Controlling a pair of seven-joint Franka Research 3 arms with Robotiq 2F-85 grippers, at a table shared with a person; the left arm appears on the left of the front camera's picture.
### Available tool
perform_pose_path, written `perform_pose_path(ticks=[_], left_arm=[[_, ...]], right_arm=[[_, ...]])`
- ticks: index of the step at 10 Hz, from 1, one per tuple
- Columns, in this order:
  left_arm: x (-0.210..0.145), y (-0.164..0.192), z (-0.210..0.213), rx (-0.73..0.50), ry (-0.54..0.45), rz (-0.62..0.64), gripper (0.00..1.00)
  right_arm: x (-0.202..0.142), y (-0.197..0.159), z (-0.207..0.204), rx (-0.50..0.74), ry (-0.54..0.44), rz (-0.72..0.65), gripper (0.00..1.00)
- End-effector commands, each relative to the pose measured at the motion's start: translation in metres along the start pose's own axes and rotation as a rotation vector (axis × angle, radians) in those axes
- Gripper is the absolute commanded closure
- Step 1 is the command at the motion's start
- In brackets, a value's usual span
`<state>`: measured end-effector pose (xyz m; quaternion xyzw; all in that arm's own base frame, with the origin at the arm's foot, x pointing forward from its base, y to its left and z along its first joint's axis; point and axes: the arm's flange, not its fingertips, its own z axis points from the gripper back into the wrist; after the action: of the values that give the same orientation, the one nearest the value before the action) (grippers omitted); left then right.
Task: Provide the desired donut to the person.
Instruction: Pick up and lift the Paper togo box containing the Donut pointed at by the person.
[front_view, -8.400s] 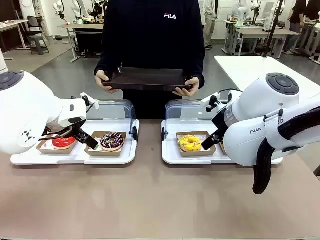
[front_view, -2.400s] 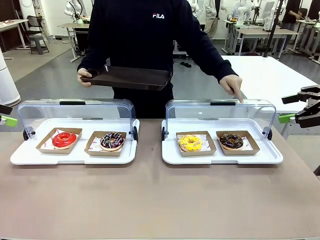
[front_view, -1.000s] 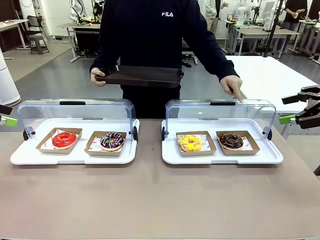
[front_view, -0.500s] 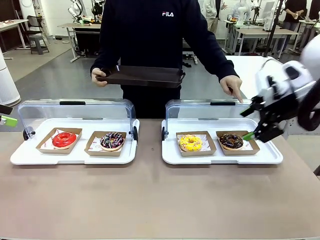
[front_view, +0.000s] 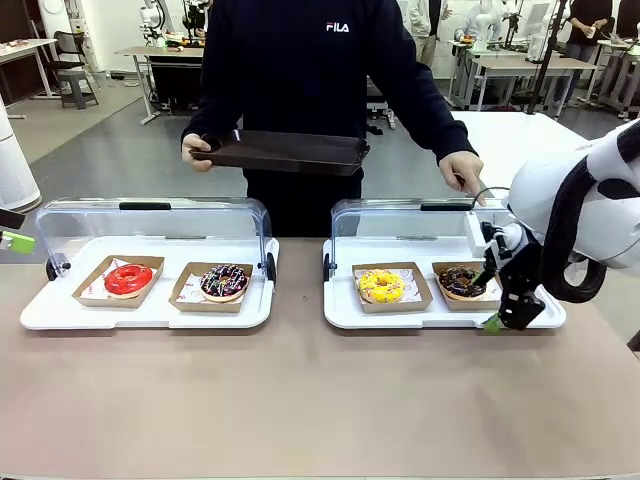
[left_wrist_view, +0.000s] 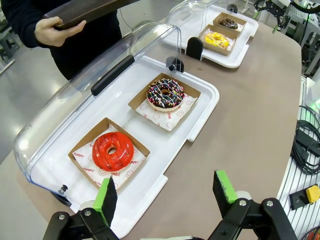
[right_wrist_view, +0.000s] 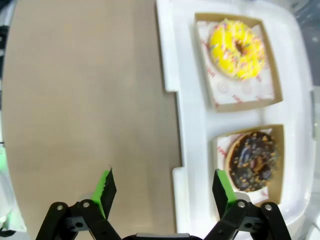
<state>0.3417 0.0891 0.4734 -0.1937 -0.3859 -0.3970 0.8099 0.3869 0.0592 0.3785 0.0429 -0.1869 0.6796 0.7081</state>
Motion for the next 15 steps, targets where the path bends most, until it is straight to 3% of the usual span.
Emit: perform_pose_path(ticks=[1, 4, 6, 10, 15], left_arm=[[-0.002, 0.003, 0.0, -0.004, -0.018, -0.007, 0.0], [-0.002, 0.003, 0.0, -0.004, -0.018, -0.007, 0.0], [-0.002, 0.003, 0.0, -0.004, -0.018, -0.007, 0.0], [-0.002, 0.003, 0.0, -0.004, -0.018, -0.007, 0.0], [-0.002, 0.003, 0.0, -0.004, -0.018, -0.007, 0.0]], right_arm=[[-0.023, 0.015, 0.013, 0.023, -0.004, -0.016, 0.0], [-0.045, -0.005, 0.013, 0.001, 0.033, -0.013, 0.0], [-0.044, -0.027, -0.002, -0.061, 0.078, -0.034, 0.0], [-0.049, -0.053, -0.019, -0.074, 0.128, -0.019, 0.0], [-0.059, -0.071, -0.022, -0.066, 0.131, -0.007, 0.0]])
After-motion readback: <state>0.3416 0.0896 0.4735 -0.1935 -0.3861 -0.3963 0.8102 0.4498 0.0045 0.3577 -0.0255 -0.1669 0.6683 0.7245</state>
